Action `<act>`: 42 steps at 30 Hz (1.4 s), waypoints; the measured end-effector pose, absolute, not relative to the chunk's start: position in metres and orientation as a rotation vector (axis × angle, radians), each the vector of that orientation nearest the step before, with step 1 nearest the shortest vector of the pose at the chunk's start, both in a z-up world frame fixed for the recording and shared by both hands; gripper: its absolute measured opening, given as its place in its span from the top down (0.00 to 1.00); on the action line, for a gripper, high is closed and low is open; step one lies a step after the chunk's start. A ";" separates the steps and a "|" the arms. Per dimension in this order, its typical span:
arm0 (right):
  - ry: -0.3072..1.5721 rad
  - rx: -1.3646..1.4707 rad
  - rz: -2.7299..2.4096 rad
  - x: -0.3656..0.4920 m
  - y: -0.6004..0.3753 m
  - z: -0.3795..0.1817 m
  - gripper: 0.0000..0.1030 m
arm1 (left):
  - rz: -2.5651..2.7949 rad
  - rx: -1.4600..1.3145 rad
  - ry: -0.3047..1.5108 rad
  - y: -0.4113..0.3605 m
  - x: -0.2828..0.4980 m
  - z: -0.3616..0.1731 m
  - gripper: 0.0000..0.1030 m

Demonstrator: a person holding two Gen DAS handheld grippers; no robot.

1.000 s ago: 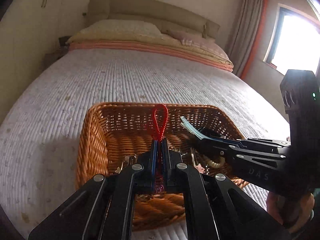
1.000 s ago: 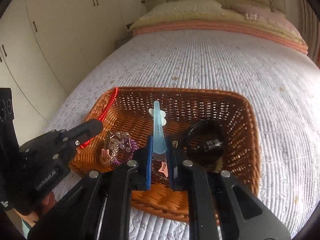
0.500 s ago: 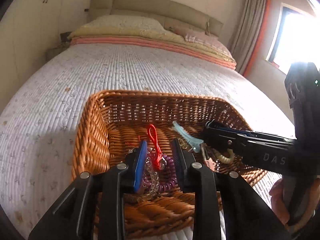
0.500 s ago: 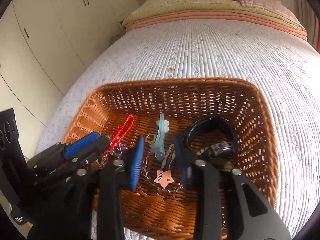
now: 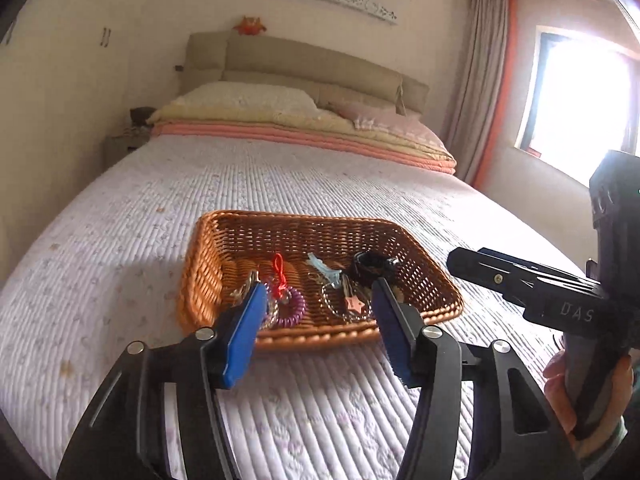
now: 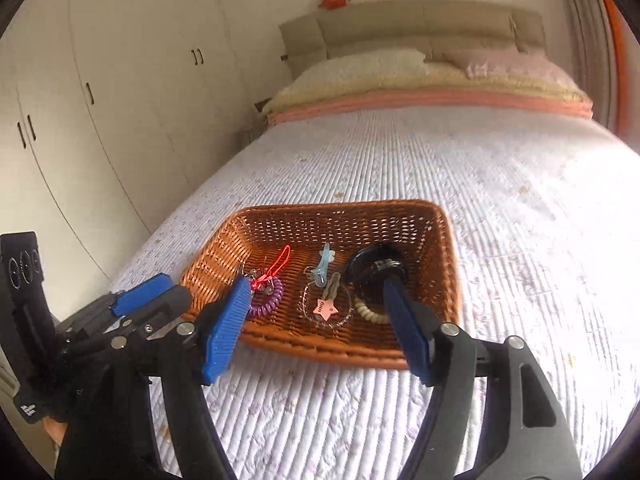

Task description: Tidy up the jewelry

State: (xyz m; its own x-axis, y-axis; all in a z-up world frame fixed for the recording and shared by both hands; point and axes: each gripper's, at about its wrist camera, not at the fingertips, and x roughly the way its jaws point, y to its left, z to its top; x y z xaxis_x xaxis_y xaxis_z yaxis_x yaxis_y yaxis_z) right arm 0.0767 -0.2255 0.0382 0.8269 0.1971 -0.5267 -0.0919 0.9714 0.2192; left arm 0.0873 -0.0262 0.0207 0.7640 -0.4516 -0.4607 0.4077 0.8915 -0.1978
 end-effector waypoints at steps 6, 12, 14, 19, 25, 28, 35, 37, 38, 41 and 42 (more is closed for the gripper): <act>0.405 0.146 0.080 0.018 -0.229 0.022 0.09 | -0.371 -0.050 0.428 -0.027 0.036 0.012 0.35; 0.347 0.134 0.035 -0.003 -0.233 0.001 0.08 | -0.246 0.024 0.319 -0.036 0.010 -0.003 0.20; 0.347 0.116 0.037 -0.005 -0.229 -0.004 0.08 | -0.215 0.028 0.294 -0.037 0.008 -0.008 0.17; 0.307 0.045 0.031 -0.012 -0.215 -0.007 0.08 | -0.190 0.012 0.285 -0.032 0.005 -0.009 0.16; 0.290 0.040 0.009 -0.015 -0.215 -0.010 0.08 | -0.162 -0.010 0.264 -0.026 0.001 -0.007 0.13; 0.287 0.059 0.001 -0.015 -0.220 -0.010 0.08 | -0.150 -0.002 0.232 -0.027 -0.005 -0.005 0.13; 0.286 0.079 -0.004 -0.016 -0.224 -0.007 0.08 | -0.120 0.001 0.162 -0.027 -0.021 0.004 0.13; 0.291 0.075 -0.003 -0.015 -0.223 -0.008 0.08 | -0.119 0.000 0.167 -0.027 -0.020 0.004 0.13; 0.294 0.070 -0.003 -0.014 -0.222 -0.008 0.08 | -0.120 0.000 0.171 -0.027 -0.019 0.005 0.13; 0.298 0.056 -0.004 -0.013 -0.219 -0.009 0.08 | -0.121 0.002 0.174 -0.028 -0.019 0.006 0.12; 0.300 0.051 -0.004 -0.013 -0.218 -0.010 0.08 | -0.121 0.003 0.172 -0.029 -0.020 0.006 0.12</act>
State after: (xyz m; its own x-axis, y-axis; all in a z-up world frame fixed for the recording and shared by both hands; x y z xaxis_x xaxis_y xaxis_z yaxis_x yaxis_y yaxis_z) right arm -0.0131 -0.2183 -0.0097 0.9553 0.0033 -0.2956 0.0118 0.9987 0.0495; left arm -0.0198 -0.0288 0.0060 0.9779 -0.1200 -0.1712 0.1205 0.9927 -0.0076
